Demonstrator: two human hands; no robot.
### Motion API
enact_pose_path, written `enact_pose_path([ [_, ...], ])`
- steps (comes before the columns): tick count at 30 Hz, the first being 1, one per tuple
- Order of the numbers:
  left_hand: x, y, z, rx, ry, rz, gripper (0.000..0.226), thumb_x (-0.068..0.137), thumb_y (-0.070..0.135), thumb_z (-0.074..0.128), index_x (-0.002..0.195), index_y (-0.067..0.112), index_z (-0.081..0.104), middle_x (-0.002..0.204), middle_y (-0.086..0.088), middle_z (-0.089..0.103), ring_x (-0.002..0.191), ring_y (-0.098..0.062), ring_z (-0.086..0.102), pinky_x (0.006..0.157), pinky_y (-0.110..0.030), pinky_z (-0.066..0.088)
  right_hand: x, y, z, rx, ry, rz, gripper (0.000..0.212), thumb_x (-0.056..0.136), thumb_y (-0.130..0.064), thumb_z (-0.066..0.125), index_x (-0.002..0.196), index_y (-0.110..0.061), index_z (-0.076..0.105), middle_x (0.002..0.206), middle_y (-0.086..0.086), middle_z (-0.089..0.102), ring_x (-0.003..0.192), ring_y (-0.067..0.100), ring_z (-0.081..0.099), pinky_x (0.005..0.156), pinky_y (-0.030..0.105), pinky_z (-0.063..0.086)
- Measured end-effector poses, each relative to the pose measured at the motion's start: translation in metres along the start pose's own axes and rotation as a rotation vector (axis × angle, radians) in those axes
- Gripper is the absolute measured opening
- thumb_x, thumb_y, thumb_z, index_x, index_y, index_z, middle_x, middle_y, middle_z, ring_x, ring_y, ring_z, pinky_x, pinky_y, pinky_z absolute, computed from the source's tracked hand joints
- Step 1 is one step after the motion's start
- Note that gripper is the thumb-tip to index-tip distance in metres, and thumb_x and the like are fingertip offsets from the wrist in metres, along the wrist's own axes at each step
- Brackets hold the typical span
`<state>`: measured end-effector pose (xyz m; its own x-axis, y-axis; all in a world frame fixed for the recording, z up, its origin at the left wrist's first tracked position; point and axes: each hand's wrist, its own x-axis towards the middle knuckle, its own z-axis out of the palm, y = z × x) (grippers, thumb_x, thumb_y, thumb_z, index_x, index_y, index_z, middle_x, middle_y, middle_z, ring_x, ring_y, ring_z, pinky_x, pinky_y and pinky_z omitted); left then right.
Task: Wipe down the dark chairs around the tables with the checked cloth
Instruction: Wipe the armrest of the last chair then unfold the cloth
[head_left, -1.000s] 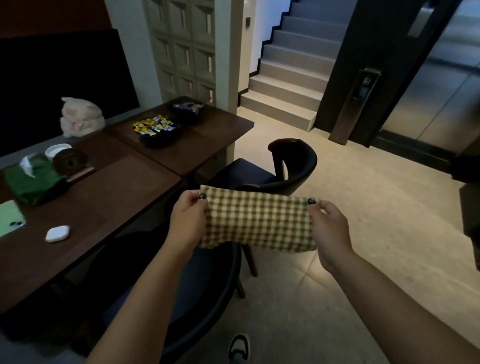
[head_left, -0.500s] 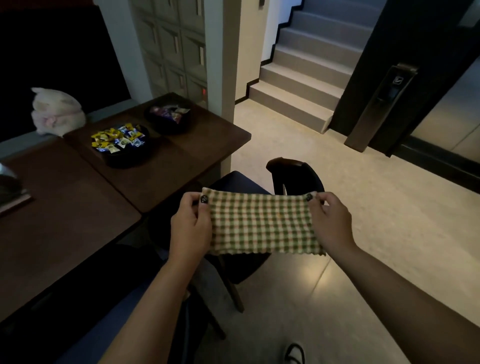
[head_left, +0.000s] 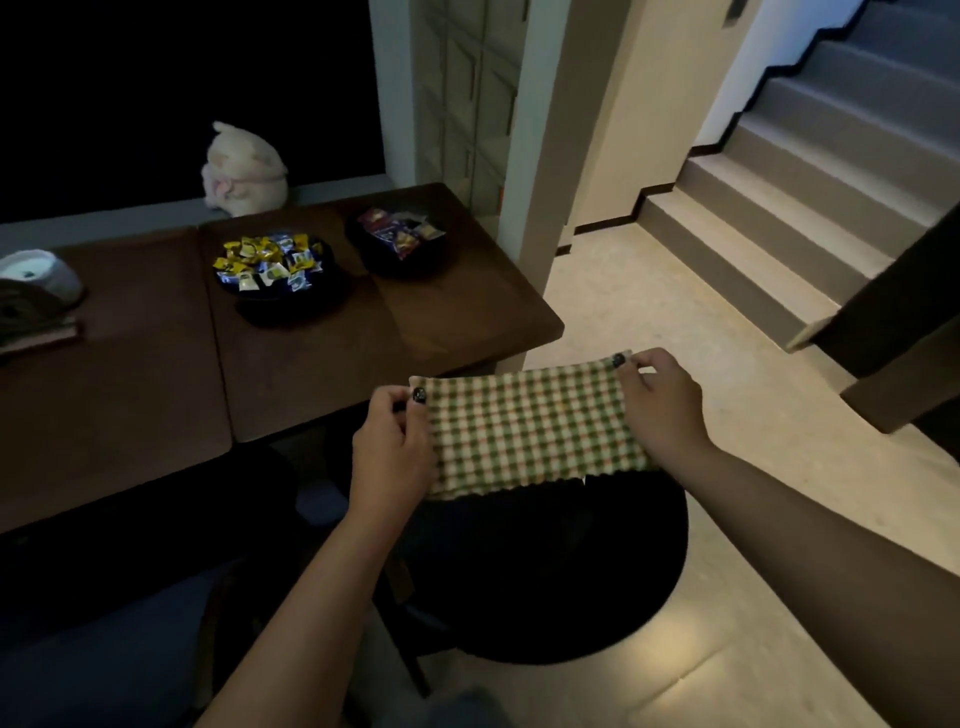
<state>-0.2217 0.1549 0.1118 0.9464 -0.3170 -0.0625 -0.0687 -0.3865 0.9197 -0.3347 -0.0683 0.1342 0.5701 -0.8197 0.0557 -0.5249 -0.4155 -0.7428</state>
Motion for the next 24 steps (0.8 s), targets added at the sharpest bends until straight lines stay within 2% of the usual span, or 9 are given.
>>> enact_pose_path([
  [2, 0.025, -0.002, 0.010, 0.029, 0.038, 0.007, 0.012, 0.102, 0.031, 0.043, 0.108, 0.022, 0.049, 0.081, 0.014, 0.058, 0.069, 0.000, 0.055, 0.051, -0.014, 0.042, 0.036, -0.002, 0.016, -0.001, -0.039, -0.062, 0.019, 0.098, -0.029, 0.048, 0.103, -0.013, 0.056, 0.084, 0.001, 0.059, 0.076, 0.016, 0.054, 0.064, 0.027, 0.037],
  [5, 0.072, -0.007, 0.024, 0.087, 0.080, -0.027, 0.015, 0.102, 0.028, 0.042, 0.113, 0.018, 0.048, 0.084, 0.014, 0.055, 0.072, -0.001, 0.053, 0.058, -0.023, 0.043, 0.089, -0.007, 0.045, 0.009, -0.067, -0.119, 0.017, 0.098, -0.029, 0.050, 0.100, -0.012, 0.056, 0.080, 0.004, 0.063, 0.071, 0.016, 0.054, 0.056, 0.028, 0.037],
  [7, 0.108, -0.009, 0.035, 0.130, 0.100, -0.044, 0.019, 0.102, 0.028, 0.041, 0.115, 0.016, 0.047, 0.085, 0.011, 0.055, 0.072, -0.002, 0.052, 0.059, -0.028, 0.044, 0.125, -0.009, 0.066, 0.034, -0.088, -0.099, 0.018, 0.098, -0.028, 0.050, 0.100, -0.012, 0.056, 0.082, 0.005, 0.063, 0.073, 0.018, 0.056, 0.055, 0.023, 0.039],
  [12, 0.197, -0.015, 0.064, 0.161, 0.132, -0.122, 0.017, 0.102, 0.030, 0.039, 0.114, 0.019, 0.043, 0.092, 0.001, 0.061, 0.074, -0.017, 0.063, 0.068, -0.042, 0.057, 0.215, -0.016, 0.123, 0.037, -0.120, -0.087, 0.021, 0.096, -0.026, 0.051, 0.107, -0.009, 0.059, 0.099, 0.011, 0.067, 0.088, 0.021, 0.059, 0.072, 0.027, 0.043],
  [15, 0.241, -0.034, 0.081, 0.205, 0.182, -0.198, 0.030, 0.101, 0.033, 0.041, 0.125, 0.016, 0.040, 0.098, -0.007, 0.065, 0.082, -0.027, 0.065, 0.074, -0.045, 0.056, 0.258, -0.014, 0.157, -0.001, -0.120, -0.093, 0.025, 0.096, -0.029, 0.052, 0.112, -0.011, 0.056, 0.098, 0.014, 0.068, 0.092, 0.028, 0.062, 0.079, 0.032, 0.048],
  [17, 0.262, -0.052, 0.092, 0.281, 0.187, -0.303, 0.045, 0.099, 0.036, 0.043, 0.137, 0.015, 0.031, 0.113, -0.014, 0.063, 0.095, -0.033, 0.063, 0.082, -0.045, 0.053, 0.278, -0.006, 0.179, -0.115, -0.111, -0.073, 0.041, 0.095, -0.037, 0.052, 0.127, -0.011, 0.045, 0.105, 0.016, 0.066, 0.100, 0.032, 0.061, 0.084, 0.039, 0.049],
  [19, 0.273, -0.071, 0.104, 0.485, 0.179, -0.264, 0.058, 0.097, 0.036, 0.046, 0.146, 0.013, 0.025, 0.137, -0.017, 0.046, 0.117, -0.035, 0.050, 0.094, -0.045, 0.047, 0.287, 0.008, 0.198, -0.305, -0.101, -0.115, 0.056, 0.093, -0.038, 0.053, 0.137, -0.008, 0.034, 0.123, 0.015, 0.057, 0.113, 0.033, 0.054, 0.089, 0.042, 0.045],
  [21, 0.274, -0.087, 0.117, 0.713, 0.108, -0.042, 0.062, 0.096, 0.032, 0.049, 0.150, 0.015, 0.023, 0.154, -0.017, 0.023, 0.135, -0.037, 0.029, 0.105, -0.047, 0.034, 0.284, 0.024, 0.215, -0.458, -0.155, -0.280, 0.053, 0.093, -0.033, 0.054, 0.137, -0.009, 0.037, 0.131, 0.014, 0.048, 0.118, 0.032, 0.048, 0.094, 0.043, 0.041],
  [24, 0.278, -0.111, 0.137, 0.905, -0.186, 0.194, 0.063, 0.099, 0.032, 0.039, 0.155, 0.022, 0.010, 0.162, -0.010, -0.005, 0.148, -0.030, -0.007, 0.119, -0.047, 0.009, 0.265, 0.053, 0.238, -0.544, -0.443, -0.518, 0.052, 0.094, -0.029, 0.051, 0.142, -0.013, 0.039, 0.146, 0.013, 0.037, 0.132, 0.031, 0.037, 0.106, 0.046, 0.035],
])
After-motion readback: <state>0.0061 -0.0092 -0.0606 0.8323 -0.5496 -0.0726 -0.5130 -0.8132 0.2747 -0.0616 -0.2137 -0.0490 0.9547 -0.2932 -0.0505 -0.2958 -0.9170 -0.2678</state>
